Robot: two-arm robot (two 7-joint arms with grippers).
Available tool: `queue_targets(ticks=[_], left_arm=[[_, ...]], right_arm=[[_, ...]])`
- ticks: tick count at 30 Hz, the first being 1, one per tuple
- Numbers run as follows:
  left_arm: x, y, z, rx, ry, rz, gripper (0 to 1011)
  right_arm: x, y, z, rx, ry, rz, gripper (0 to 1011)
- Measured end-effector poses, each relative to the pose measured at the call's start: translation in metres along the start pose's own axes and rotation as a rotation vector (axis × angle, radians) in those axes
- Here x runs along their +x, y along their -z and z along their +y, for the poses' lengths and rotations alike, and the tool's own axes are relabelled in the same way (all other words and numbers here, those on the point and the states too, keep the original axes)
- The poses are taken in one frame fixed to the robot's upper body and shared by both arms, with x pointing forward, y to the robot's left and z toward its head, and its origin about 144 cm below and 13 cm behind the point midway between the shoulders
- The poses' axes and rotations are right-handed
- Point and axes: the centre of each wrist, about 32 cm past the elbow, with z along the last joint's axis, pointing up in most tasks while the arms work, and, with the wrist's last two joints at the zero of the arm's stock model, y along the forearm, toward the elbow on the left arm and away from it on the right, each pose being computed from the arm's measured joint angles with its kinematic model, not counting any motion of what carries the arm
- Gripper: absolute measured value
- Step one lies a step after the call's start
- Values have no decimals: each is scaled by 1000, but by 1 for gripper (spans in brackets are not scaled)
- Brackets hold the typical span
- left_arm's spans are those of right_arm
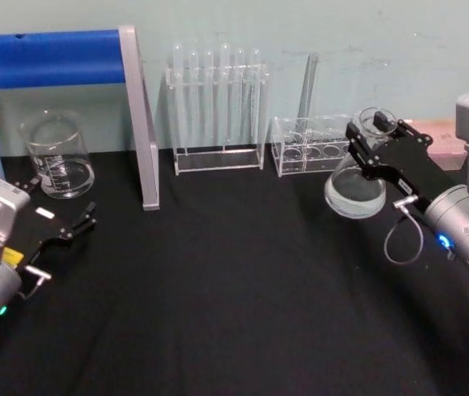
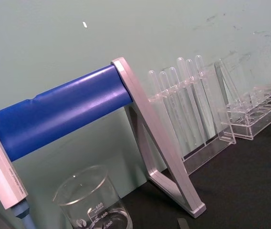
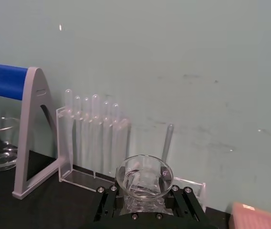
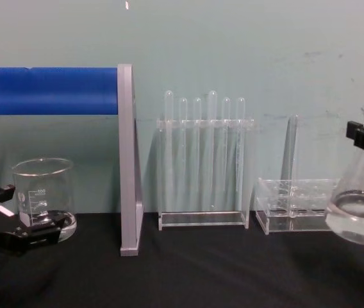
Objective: Grasp the erlenmeyer flask with one hand, shake it three times, then place it back.
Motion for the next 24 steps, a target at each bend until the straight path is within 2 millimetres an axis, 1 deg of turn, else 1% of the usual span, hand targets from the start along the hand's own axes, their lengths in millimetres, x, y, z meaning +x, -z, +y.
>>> queue_targets(ticks=[5,9,24], left_arm=[[0,0,0,0,0,0,1001],[0,0,0,0,0,0,1001],[0,0,0,0,0,0,1001]], right_arm=[[-1,0,1,-2,-4,0,449],[-6,1,0,-5,-31,4,449],[-42,-5,-8,9,-231,34,449]])
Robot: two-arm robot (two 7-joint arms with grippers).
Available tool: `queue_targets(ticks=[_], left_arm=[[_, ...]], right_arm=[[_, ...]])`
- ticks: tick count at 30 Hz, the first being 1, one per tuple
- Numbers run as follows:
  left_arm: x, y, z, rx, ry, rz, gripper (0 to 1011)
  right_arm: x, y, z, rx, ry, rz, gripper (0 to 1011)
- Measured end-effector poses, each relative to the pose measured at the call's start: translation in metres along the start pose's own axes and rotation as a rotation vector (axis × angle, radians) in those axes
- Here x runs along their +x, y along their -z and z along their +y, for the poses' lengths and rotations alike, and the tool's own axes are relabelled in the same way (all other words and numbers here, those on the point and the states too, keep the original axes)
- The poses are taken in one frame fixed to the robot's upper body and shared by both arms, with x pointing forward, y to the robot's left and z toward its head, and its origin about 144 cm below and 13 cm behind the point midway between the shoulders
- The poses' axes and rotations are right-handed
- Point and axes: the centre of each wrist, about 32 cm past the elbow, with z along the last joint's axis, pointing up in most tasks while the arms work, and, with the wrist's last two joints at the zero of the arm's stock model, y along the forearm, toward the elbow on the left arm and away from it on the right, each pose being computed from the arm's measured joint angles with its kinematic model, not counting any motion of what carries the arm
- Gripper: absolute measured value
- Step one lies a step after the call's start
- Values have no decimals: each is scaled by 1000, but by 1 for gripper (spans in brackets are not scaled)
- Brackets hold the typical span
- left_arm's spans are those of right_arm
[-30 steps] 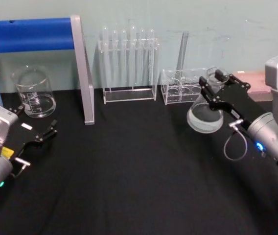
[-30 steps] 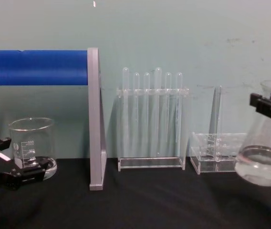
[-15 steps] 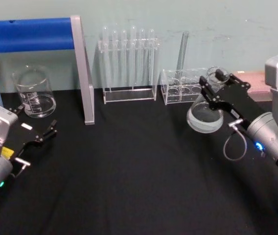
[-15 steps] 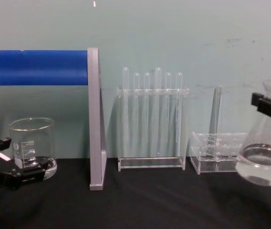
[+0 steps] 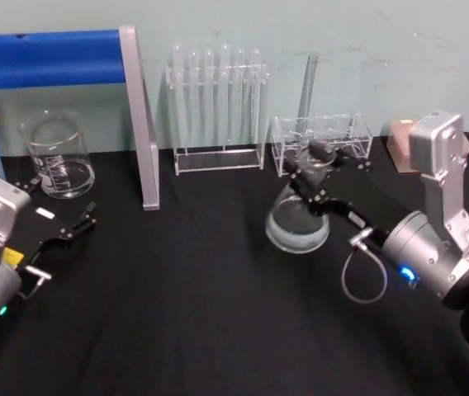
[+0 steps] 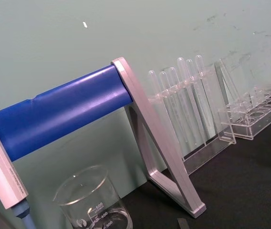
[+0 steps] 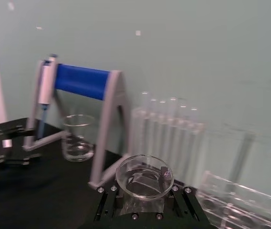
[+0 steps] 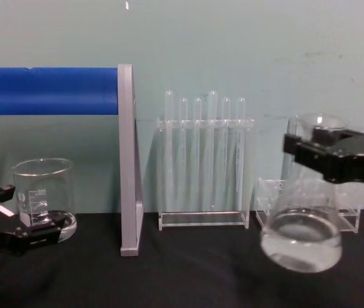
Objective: Grasp the erlenmeyer flask with one hand, shake it three times, then place it back.
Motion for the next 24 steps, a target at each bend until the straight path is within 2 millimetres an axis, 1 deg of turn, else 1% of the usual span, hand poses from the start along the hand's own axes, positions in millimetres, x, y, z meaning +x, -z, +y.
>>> queue_targets(ticks=[8,17,24], left_arm=[[0,0,0,0,0,0,1001],[0,0,0,0,0,0,1001],[0,0,0,0,0,0,1001]], right_arm=[[-17,-1,-4,3,-102,12,449],[-29,-3,-9,10,-192,14,449],[-35,-4,-12,16,-244,8,449]])
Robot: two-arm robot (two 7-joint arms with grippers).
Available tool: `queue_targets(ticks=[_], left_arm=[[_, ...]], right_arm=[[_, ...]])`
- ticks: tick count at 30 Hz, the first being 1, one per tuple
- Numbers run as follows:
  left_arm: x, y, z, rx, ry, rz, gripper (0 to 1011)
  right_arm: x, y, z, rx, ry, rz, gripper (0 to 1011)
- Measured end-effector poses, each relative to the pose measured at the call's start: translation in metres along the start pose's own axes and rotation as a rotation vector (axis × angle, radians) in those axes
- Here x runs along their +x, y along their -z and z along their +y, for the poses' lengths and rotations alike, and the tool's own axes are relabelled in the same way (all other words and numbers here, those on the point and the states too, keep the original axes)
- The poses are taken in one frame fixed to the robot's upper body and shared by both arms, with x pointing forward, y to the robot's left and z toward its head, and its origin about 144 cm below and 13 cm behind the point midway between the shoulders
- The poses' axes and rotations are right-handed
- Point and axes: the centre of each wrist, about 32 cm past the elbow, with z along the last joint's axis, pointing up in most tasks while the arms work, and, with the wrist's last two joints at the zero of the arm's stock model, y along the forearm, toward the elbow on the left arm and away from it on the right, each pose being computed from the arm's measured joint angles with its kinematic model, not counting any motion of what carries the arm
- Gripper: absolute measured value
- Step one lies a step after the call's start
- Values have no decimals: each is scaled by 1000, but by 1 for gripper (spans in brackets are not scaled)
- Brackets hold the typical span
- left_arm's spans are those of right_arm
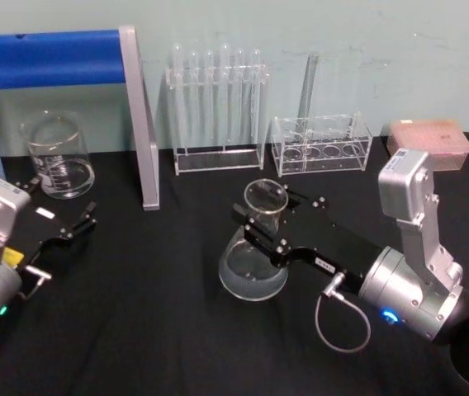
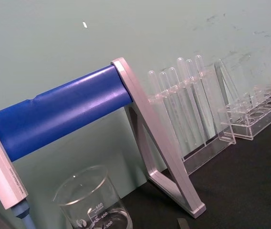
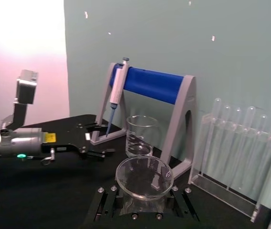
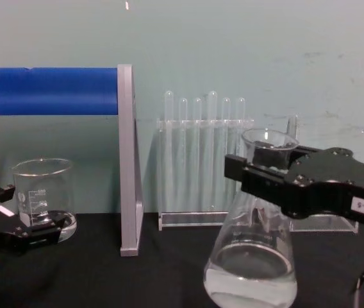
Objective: Grasp the erlenmeyer flask with one hand, shake it three times, then place it back.
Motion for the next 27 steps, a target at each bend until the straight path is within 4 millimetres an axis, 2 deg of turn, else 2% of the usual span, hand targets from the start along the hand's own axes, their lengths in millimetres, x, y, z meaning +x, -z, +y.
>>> queue_targets(ticks=[10,27], left_arm=[[0,0,0,0,0,0,1001],[0,0,0,0,0,0,1001]], right_arm=[[4,0,1,2,22,-7,449],[50,3,-2,-11,269,-48,449]])
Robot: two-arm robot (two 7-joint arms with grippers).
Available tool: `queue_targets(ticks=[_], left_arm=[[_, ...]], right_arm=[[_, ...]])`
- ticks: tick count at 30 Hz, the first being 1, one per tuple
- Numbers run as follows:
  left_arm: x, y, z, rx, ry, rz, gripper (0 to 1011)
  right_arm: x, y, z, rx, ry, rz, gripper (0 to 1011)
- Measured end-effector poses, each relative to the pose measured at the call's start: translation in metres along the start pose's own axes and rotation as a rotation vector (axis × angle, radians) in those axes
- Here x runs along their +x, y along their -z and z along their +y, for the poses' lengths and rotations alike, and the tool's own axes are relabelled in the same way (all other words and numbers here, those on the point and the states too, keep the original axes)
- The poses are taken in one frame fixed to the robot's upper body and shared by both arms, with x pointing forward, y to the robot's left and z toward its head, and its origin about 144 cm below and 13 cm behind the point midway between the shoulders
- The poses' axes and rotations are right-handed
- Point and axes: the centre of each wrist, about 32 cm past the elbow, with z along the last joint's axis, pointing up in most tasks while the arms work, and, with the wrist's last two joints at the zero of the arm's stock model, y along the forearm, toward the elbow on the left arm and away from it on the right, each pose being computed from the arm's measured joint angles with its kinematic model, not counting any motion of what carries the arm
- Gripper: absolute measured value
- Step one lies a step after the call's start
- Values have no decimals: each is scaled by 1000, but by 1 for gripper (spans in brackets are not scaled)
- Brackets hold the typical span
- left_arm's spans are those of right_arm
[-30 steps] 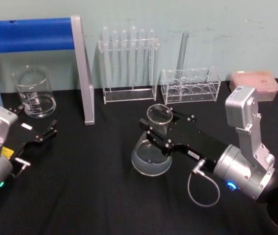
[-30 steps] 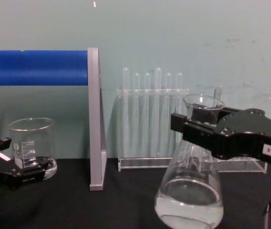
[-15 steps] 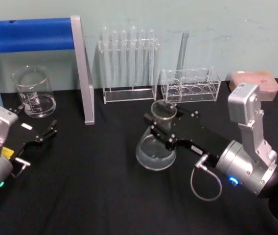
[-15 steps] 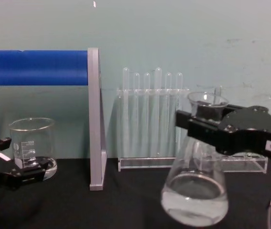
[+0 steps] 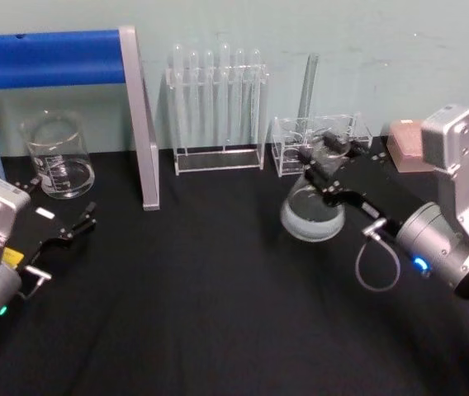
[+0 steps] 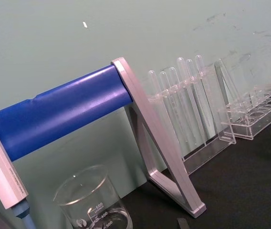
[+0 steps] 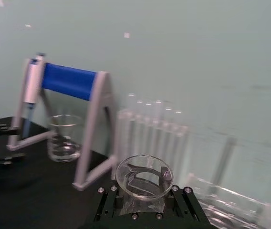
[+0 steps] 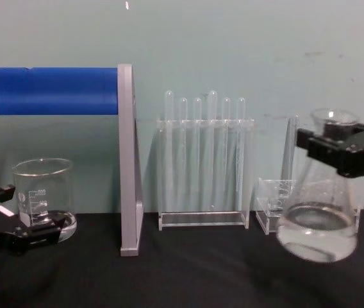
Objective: Grasp the erlenmeyer flask with one hand, shake it three times, then place it back.
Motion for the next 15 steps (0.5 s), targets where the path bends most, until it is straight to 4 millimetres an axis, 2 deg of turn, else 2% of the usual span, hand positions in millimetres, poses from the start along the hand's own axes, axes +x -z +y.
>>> queue_targets(ticks=[5,15], left_arm=[[0,0,0,0,0,0,1001],[0,0,0,0,0,0,1001]], right_arm=[[15,2,0,-5,76,-12,449],[30,3,-2,-10,161,-22,449]])
